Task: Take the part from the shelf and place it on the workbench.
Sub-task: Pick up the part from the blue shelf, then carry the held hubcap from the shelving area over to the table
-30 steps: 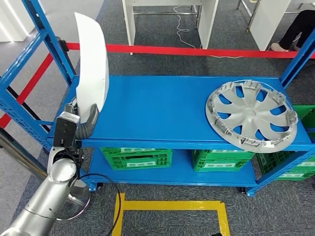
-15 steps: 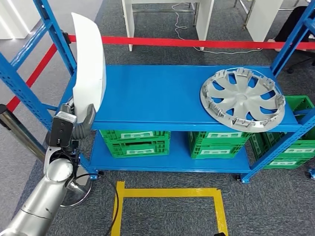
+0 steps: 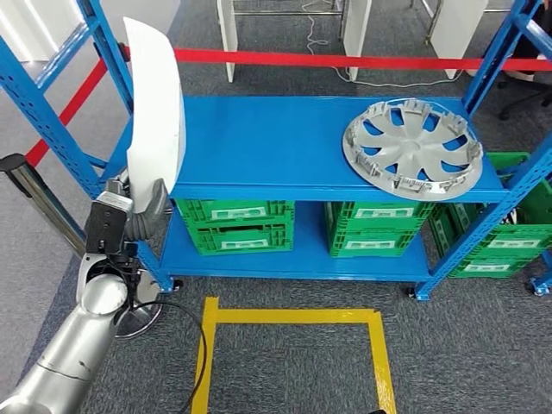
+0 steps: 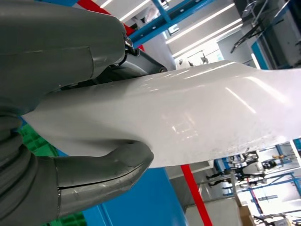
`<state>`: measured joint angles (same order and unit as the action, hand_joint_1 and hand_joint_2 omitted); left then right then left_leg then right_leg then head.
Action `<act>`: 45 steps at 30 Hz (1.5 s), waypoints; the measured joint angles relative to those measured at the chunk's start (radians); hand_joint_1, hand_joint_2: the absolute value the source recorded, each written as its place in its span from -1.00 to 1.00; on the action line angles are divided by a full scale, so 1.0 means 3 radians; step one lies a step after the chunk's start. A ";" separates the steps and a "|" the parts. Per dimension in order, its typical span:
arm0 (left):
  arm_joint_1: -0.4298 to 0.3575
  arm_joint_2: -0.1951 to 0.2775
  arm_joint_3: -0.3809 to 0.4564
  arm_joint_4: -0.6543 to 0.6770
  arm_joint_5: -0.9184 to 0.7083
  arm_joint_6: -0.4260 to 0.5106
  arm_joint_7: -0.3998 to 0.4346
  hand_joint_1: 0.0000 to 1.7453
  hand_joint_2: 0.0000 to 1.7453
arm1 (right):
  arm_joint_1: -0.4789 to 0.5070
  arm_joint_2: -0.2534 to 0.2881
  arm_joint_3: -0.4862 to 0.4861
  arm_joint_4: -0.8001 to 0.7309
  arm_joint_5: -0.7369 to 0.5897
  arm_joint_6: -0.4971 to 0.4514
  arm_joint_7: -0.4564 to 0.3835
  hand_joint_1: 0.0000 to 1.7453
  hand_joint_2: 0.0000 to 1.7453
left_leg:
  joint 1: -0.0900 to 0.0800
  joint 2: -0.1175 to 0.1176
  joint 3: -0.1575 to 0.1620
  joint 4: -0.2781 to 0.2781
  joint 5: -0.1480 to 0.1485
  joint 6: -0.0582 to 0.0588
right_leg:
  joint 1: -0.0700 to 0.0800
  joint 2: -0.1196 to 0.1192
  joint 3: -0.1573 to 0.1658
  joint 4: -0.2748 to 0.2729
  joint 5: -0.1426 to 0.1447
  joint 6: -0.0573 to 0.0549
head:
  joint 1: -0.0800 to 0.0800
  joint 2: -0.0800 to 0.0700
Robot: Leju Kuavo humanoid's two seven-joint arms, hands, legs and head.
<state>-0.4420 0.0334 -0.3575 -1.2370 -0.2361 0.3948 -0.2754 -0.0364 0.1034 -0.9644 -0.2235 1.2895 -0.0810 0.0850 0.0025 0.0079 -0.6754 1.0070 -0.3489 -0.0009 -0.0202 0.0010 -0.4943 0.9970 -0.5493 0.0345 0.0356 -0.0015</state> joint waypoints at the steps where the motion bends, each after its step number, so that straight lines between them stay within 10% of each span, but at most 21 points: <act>1: -0.0002 0.0004 0.0001 0.0000 0.0005 0.0000 0.0000 1.00 1.00 | 0.0004 0.0000 0.0000 0.0000 0.0001 0.0001 0.0001 -1.00 -1.00 | 0.0006 -0.0002 -0.0011 0.0010 -0.0017 -0.0018 | 0.0000 -0.0008 -0.0024 0.0001 0.0024 -0.0037 | -0.0001 0.0000; 7: -0.0015 0.0029 0.0004 0.0001 0.0018 -0.0002 0.0003 1.00 1.00 | 0.0004 -0.0001 -0.0001 0.0000 0.0004 -0.0004 -0.0015 -1.00 -1.00 | 0.0019 -0.0010 -0.0181 0.0931 -0.0731 -0.0073 | 0.0013 -0.0024 -0.0226 0.0015 0.0233 -0.0131 | -0.0015 0.0000; 9: -0.0016 0.0031 0.0004 0.0001 0.0021 -0.0006 0.0005 1.00 1.00 | 0.0006 -0.0001 -0.0001 0.0000 0.0003 -0.0006 -0.0019 -1.00 -1.00 | 0.0014 -0.0011 -0.0002 0.0829 -0.0645 -0.0045 | 0.0027 -0.0023 -0.0306 0.0026 0.0286 -0.0129 | -0.0015 0.0000; 12: -0.0033 0.0032 0.0007 -0.0006 0.0031 -0.0009 0.0006 1.00 1.00 | 0.0006 0.0008 -0.0001 0.0001 0.0003 -0.0006 -0.0023 -1.00 -1.00 | -0.0019 -0.0015 0.0471 0.0153 -0.0528 0.0051 | 0.0041 -0.0023 -0.0372 0.0032 0.0353 -0.0102 | -0.0014 0.0000; 14: -0.0047 0.0034 0.0011 -0.0011 0.0046 -0.0009 0.0007 1.00 1.00 | 0.0003 0.0016 -0.0001 0.0002 0.0003 -0.0007 -0.0023 -1.00 -1.00 | -0.0043 -0.0017 0.0572 -0.0039 -0.0538 0.0082 | 0.0035 -0.0026 -0.0390 0.0028 0.0396 -0.0060 | -0.0012 0.0000; 17: -0.0057 0.0031 0.0014 -0.0012 0.0059 -0.0009 0.0008 1.00 1.00 | 0.0004 0.0014 0.0000 0.0002 0.0003 -0.0007 -0.0021 -1.00 -1.00 | -0.0036 -0.0005 0.0534 -0.0092 -0.0452 0.0118 | 0.0026 -0.0018 -0.0433 0.0063 0.0368 0.0002 | -0.0010 0.0000; 21: -0.0059 0.0024 0.0017 -0.0013 0.0065 -0.0009 0.0009 1.00 1.00 | 0.0005 0.0011 0.0000 0.0003 0.0002 -0.0008 -0.0017 -1.00 -1.00 | -0.0020 0.0004 0.0380 -0.0113 -0.0309 0.0162 | 0.0018 -0.0008 -0.0685 0.0766 -0.0147 0.0052 | -0.0004 0.0000; 23: -0.0049 0.0024 0.0018 -0.0012 0.0062 -0.0009 0.0009 1.00 1.00 | 0.0004 0.0010 0.0000 0.0002 0.0002 -0.0007 -0.0017 -1.00 -1.00 | -0.0021 0.0005 0.0291 -0.0104 -0.0246 0.0150 | 0.0014 -0.0009 -0.0674 0.0957 -0.0162 0.0072 | -0.0004 0.0000; 28: -0.0048 0.0027 0.0027 -0.0017 0.0061 -0.0009 0.0009 1.00 1.00 | -0.0005 -0.0001 0.0000 0.0002 0.0003 -0.0008 -0.0017 -1.00 -1.00 | -0.0020 0.0005 0.0123 -0.0022 -0.0141 0.0075 | 0.0005 -0.0001 -0.0017 0.0054 0.0057 0.0071 | -0.0003 0.0000; 31: -0.0049 0.0030 0.0030 -0.0019 0.0060 -0.0008 0.0009 1.00 1.00 | -0.0002 -0.0001 0.0000 0.0002 0.0002 -0.0007 -0.0017 -1.00 -1.00 | -0.0020 0.0002 0.0085 -0.0006 -0.0083 0.0021 | 0.0015 -0.0003 -0.0016 -0.0017 0.0062 -0.0006 | -0.0004 0.0000; 33: -0.0048 0.0038 0.0035 -0.0019 0.0060 -0.0007 0.0009 1.00 1.00 | 0.0000 -0.0001 0.0000 0.0003 0.0000 -0.0005 -0.0012 -1.00 -1.00 | -0.0011 -0.0006 0.0030 0.0101 -0.0209 -0.0019 | 0.0007 -0.0014 -0.0065 -0.0020 0.0120 -0.0076 | -0.0014 0.0000; 37: -0.0027 0.0041 0.0053 -0.0019 0.0059 -0.0002 0.0009 1.00 1.00 | -0.0002 -0.0001 -0.0001 0.0003 -0.0002 -0.0004 -0.0003 -1.00 -1.00 | 0.0006 -0.0012 -0.0171 0.0881 -0.0724 -0.0066 | 0.0008 -0.0020 -0.0229 -0.0019 0.0244 -0.0118 | -0.0026 0.0000; 39: -0.0009 0.0041 0.0060 -0.0019 0.0056 0.0009 0.0007 1.00 1.00 | 0.0001 -0.0001 -0.0001 0.0003 -0.0002 -0.0003 -0.0003 -1.00 -1.00 | 0.0005 -0.0012 -0.0074 0.0908 -0.0677 -0.0052 | 0.0016 -0.0019 -0.0299 -0.0018 0.0295 -0.0115 | -0.0028 0.0000; 43: -0.0010 0.0042 0.0076 -0.0031 0.0047 0.0031 -0.0001 1.00 1.00 | 0.0005 0.0016 -0.0001 0.0005 -0.0002 0.0003 -0.0009 -1.00 -1.00 | -0.0032 -0.0010 0.0508 0.0032 -0.0490 0.0051 | 0.0032 -0.0023 -0.0363 -0.0015 0.0372 -0.0080 | -0.0024 0.0000; 45: -0.0010 0.0043 0.0081 -0.0037 0.0045 0.0039 -0.0007 1.00 1.00 | 0.0002 0.0024 -0.0001 0.0006 -0.0003 0.0003 -0.0010 -1.00 -1.00 | -0.0050 -0.0009 0.0560 -0.0086 -0.0491 0.0069 | 0.0027 -0.0028 -0.0375 -0.0018 0.0406 -0.0038 | -0.0028 0.0000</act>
<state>-0.4449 0.0462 -0.3331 -1.2483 -0.2227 0.4065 -0.2776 -0.0357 0.1106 -0.9647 -0.2217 1.2887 -0.0802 0.0821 -0.0126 0.0051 -0.5074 0.9814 -0.4963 0.0199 -0.0122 -0.0075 -0.6068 0.9915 -0.4276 0.0230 0.0271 -0.0015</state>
